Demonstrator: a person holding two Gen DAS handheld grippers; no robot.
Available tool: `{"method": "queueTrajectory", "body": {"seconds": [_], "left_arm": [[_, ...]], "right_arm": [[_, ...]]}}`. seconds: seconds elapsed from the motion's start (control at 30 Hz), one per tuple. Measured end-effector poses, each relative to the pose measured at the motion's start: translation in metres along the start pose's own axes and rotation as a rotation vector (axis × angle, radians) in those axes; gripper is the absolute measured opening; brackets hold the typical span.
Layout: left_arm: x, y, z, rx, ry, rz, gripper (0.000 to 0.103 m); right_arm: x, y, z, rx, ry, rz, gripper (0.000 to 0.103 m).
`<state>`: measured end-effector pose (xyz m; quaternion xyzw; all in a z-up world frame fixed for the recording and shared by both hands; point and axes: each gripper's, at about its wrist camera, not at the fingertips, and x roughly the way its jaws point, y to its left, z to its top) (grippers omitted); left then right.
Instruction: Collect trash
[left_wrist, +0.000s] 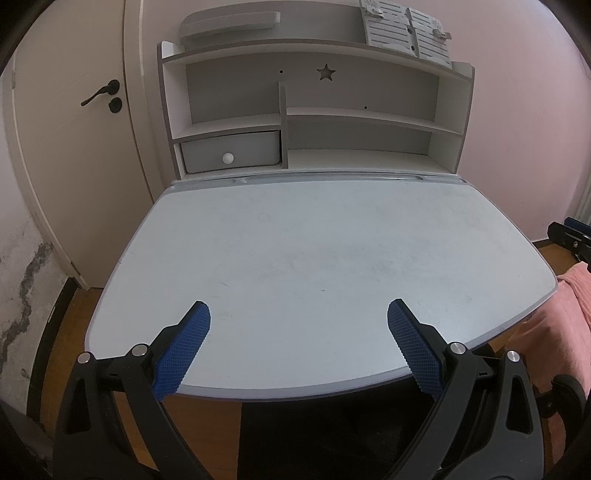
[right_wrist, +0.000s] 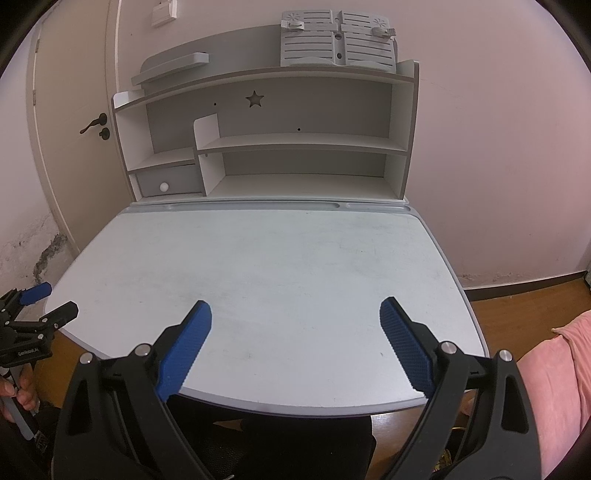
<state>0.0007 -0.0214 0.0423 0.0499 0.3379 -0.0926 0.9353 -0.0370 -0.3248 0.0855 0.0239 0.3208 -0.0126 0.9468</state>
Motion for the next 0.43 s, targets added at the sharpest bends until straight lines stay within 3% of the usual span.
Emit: {"method": "queueTrajectory", "body": {"seconds": [0.43], "left_arm": [[0.0018,-0.0008,0.0005,0.001,0.008,-0.005,0.094]], "right_arm": [[-0.0008,-0.0037,-0.0014,-0.001,0.000,0.001,0.089]]}}
